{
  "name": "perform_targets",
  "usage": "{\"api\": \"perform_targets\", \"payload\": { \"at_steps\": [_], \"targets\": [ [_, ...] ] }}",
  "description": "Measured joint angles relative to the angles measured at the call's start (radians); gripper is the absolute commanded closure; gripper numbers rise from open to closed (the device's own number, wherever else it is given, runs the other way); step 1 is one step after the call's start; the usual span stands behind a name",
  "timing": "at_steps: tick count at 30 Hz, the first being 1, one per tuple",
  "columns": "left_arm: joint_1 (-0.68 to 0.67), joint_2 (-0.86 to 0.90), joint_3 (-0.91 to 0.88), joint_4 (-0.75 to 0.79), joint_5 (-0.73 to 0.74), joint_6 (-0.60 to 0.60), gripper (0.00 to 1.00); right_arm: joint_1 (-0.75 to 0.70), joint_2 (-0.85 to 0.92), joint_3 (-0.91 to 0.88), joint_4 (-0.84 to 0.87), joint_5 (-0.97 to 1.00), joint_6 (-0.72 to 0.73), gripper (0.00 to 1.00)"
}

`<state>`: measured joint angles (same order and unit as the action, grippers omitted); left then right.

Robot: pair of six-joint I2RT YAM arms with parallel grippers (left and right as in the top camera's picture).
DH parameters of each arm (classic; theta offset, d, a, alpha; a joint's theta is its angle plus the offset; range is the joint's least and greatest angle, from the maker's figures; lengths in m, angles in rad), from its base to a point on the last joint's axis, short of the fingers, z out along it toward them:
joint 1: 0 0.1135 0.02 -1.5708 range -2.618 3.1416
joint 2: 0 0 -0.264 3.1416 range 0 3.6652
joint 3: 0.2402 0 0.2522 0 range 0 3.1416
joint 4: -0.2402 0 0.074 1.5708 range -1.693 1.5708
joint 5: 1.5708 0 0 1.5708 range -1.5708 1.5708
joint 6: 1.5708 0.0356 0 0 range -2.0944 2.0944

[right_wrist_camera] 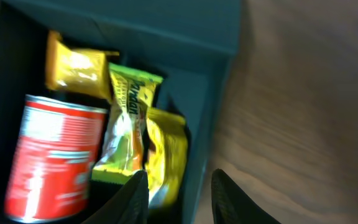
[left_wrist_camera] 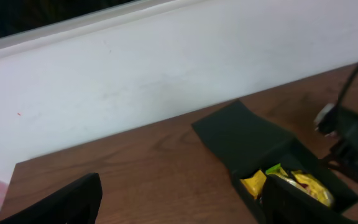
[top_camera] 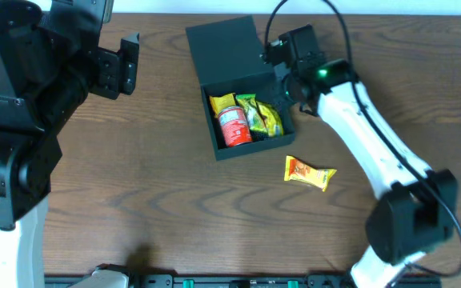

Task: Pack container
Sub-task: 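Carry the yellow packet into the box and lower it beside the Pandan packet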

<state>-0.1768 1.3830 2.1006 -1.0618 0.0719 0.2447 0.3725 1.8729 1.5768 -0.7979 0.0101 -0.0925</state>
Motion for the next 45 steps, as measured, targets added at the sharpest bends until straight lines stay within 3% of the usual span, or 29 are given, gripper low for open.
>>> {"api": "perform_targets", "payload": {
  "at_steps": [8, 13, 16, 24, 37, 41, 45],
  "targets": [
    [0.0, -0.001, 0.0, 0.0, 0.0, 0.0, 0.16, 0.0, 0.116, 0.0, 0.001, -0.014, -0.022, 0.68],
    [0.0, -0.002, 0.0, 0.0, 0.0, 0.0, 0.16, 0.0, 0.116, 0.031, -0.092, -0.019, -0.021, 0.7],
    [0.0, -0.003, 0.0, 0.0, 0.0, 0.0, 0.16, 0.005, 0.116, 0.06, -0.19, -0.021, -0.02, 0.59],
    [0.0, -0.003, 0.0, 0.0, 0.0, 0.0, 0.16, 0.018, 0.116, 0.064, -0.196, -0.028, -0.024, 0.56],
    [0.0, -0.005, 0.0, -0.035, 0.0, 0.0, 0.16, 0.018, 0.26, 0.063, -0.121, -0.042, -0.029, 0.63],
    [0.0, -0.005, 0.0, -0.035, 0.0, 0.0, 0.16, 0.019, 0.264, 0.063, -0.095, -0.041, -0.029, 0.69],
    [0.0, -0.005, 0.0, -0.035, 0.0, 0.0, 0.16, 0.019, 0.264, 0.063, -0.078, -0.039, -0.032, 0.83]
  ]
}}
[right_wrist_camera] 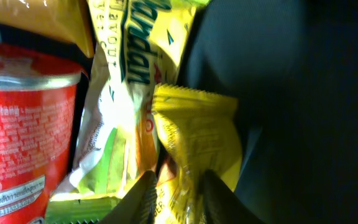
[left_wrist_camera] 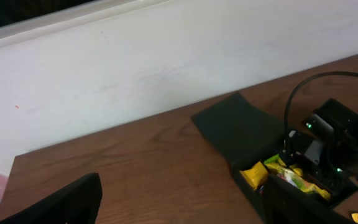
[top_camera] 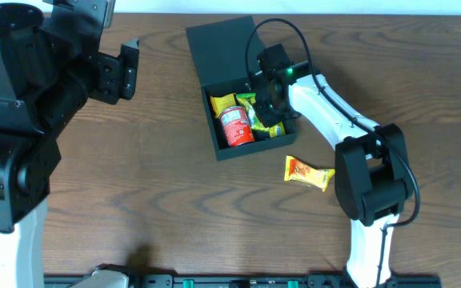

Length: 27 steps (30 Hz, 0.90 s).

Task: Pack container
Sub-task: 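Carry the yellow packet into the box and lower it beside the Pandan packet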

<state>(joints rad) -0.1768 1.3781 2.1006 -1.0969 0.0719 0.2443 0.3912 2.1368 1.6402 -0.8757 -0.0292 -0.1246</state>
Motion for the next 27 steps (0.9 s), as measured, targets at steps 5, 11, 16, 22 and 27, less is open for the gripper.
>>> {"api": "perform_targets", "payload": {
  "at_steps": [5, 11, 16, 22, 27],
  "targets": [
    [0.0, 0.0, 0.0, 0.0, 0.0, 0.0, 0.16, 0.0, 0.0, 0.0, 0.01, 0.012, 0.003, 0.97],
    [0.0, 0.0, 0.0, 0.0, 0.0, 0.0, 0.16, 0.0, 0.0, 0.0, 0.034, 0.032, 0.008, 0.98],
    [0.0, 0.0, 0.0, 0.0, 0.0, 0.0, 0.16, 0.0, 0.0, 0.0, 0.07, 0.045, 0.027, 0.99],
    [0.0, 0.0, 0.0, 0.002, 0.0, 0.004, 0.16, 0.0, 0.0, 0.0, 0.147, 0.082, 0.074, 0.98],
    [0.0, 0.0, 0.0, 0.005, 0.0, 0.015, 0.16, 0.0, 0.0, 0.0, 0.179, 0.103, 0.105, 0.77]
  ]
}}
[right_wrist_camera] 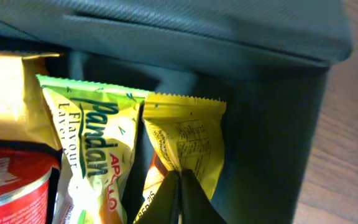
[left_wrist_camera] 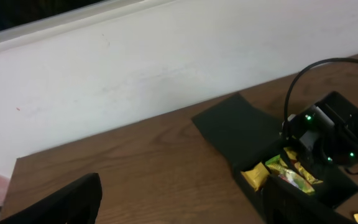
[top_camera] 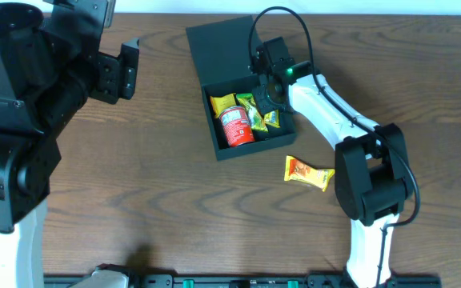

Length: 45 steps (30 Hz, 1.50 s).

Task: Pack container
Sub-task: 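Carry the yellow packet into the box and lower it beside the Pandan packet, then release the packet and move the right gripper to the Julie's packet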

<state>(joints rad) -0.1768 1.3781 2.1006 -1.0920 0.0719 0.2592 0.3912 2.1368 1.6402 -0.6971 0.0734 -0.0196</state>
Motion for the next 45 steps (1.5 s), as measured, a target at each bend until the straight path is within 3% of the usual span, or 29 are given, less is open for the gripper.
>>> {"api": "perform_targets", "payload": {
  "at_steps": [2, 5, 13, 18, 25, 30, 36, 38, 39, 40, 41, 45],
  "targets": [
    [0.0, 0.0, 0.0, 0.0, 0.0, 0.0, 0.17, 0.0, 0.0, 0.0, 0.0, 0.006, 0.007, 0.53],
    [0.0, 0.0, 0.0, 0.0, 0.0, 0.003, 0.16, 0.003, 0.0, 0.0, 0.002, 0.005, 0.011, 0.39],
    [0.0, 0.0, 0.0, 0.0, 0.0, 0.008, 0.16, 0.003, -0.006, 0.014, -0.113, -0.019, 0.01, 0.39],
    [0.0, 0.0, 0.0, 0.0, 0.0, 0.008, 0.16, 0.003, -0.102, 0.05, -0.183, -0.031, -0.007, 0.41],
    [0.0, 0.0, 0.0, -0.035, 0.0, 0.008, 0.17, 0.002, -0.378, 0.132, -0.548, -0.033, -0.069, 0.37],
    [0.0, 0.0, 0.0, -0.07, 0.0, 0.008, 0.17, -0.001, -0.444, 0.129, -0.76, -0.033, -0.122, 0.38],
    [0.0, 0.0, 0.0, -0.072, 0.0, 0.012, 0.16, 0.009, -0.567, -0.081, -0.713, -0.023, -0.136, 0.34],
    [0.0, 0.0, 0.0, -0.07, 0.0, 0.025, 0.16, 0.021, -0.678, -0.195, -0.681, -0.014, -0.134, 0.28],
    [0.0, 0.0, 0.0, -0.068, 0.0, 0.031, 0.15, 0.027, -0.762, -0.267, -0.658, -0.01, -0.128, 0.21],
    [0.0, 0.0, 0.0, -0.064, 0.0, 0.039, 0.15, 0.035, -0.875, -0.347, -0.644, -0.008, -0.117, 0.05],
    [0.0, 0.0, 0.0, -0.055, 0.0, 0.046, 0.13, 0.038, -0.955, -0.394, -0.633, -0.006, -0.096, 0.01],
    [0.0, -0.004, 0.0, 0.018, 0.0, 0.06, 0.12, 0.04, -1.266, -0.616, -0.486, 0.007, 0.017, 0.01]
  ]
}}
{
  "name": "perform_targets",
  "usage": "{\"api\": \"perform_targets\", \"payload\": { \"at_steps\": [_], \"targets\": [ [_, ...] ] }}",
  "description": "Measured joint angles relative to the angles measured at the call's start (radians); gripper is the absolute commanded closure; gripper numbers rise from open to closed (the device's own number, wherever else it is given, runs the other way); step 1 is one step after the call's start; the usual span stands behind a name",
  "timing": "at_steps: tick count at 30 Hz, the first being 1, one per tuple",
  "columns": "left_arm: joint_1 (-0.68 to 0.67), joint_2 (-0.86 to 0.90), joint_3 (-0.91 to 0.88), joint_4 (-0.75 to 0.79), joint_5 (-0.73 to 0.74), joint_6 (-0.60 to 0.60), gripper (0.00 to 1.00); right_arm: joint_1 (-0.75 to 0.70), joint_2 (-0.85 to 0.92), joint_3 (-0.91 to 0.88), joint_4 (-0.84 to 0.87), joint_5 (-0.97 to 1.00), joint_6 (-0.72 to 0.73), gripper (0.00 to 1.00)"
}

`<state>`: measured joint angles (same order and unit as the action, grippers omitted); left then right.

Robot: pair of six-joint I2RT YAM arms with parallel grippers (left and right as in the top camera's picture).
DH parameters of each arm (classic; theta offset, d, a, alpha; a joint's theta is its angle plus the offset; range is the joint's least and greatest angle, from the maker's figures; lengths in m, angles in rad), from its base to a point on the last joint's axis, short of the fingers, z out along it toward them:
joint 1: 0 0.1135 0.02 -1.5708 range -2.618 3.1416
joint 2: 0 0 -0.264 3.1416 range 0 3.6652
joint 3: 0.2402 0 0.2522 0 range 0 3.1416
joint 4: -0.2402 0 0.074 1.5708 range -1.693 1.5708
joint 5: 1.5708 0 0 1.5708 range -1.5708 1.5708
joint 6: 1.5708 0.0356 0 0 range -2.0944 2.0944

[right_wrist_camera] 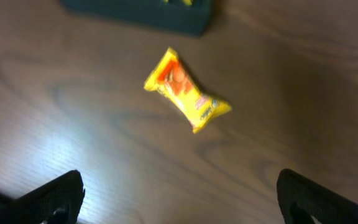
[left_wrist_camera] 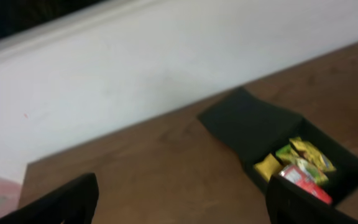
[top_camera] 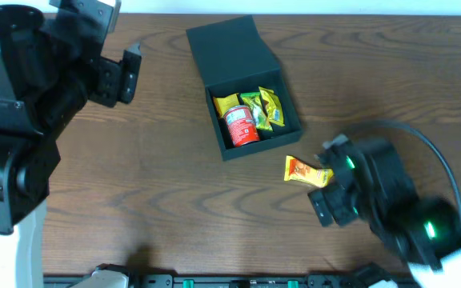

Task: Pack container
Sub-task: 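Release the packet and move the right gripper to the Julie's packet, then grasp the yellow Julie's Peanut Butter packet with the right gripper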

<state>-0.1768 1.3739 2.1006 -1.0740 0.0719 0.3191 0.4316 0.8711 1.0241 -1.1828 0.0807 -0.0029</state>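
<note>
The black box [top_camera: 250,138] stands open, its lid [top_camera: 230,50] folded back. Inside lie a yellow packet [top_camera: 226,103], a red can [top_camera: 238,126], a green packet [top_camera: 254,108] and a second yellow packet [top_camera: 270,106]. An orange-yellow snack packet [top_camera: 309,174] [right_wrist_camera: 187,99] lies on the table in front of the box's right corner. My right gripper [top_camera: 326,206] [right_wrist_camera: 179,205] hangs open just in front of that packet, holding nothing. Far to the left of the box my left gripper [top_camera: 126,68] [left_wrist_camera: 188,202] is open and empty; the box [left_wrist_camera: 291,155] shows in the left wrist view.
The brown wooden table [top_camera: 158,184] carries only the box and the loose packet. A white wall [left_wrist_camera: 166,68] runs along the table's far edge. My left arm's dark bulk [top_camera: 22,96] fills the left side of the overhead view.
My right gripper was shut at the yellow packet in the box's back right corner. Now it is out of the box, open, over the table by the loose snack packet.
At first my right gripper hung slightly open over the packets at the box's right wall. Then it was down among them, closing at the yellow packet, then shut there. That packet now lies beside the green one, and the gripper is open outside the box.
</note>
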Motion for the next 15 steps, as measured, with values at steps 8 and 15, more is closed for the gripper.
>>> {"api": "perform_targets", "payload": {
  "at_steps": [8, 15],
  "targets": [
    [0.0, -0.002, 0.0, 0.168, 0.0, 0.0, 0.11, 0.0, 0.097, -0.122, 0.146, 0.045, 0.621, 0.01],
    [0.0, -0.002, 0.0, 0.151, 0.0, 0.0, 0.11, 0.0, 0.494, -0.138, 0.271, 0.174, 1.285, 0.01]
  ]
}}
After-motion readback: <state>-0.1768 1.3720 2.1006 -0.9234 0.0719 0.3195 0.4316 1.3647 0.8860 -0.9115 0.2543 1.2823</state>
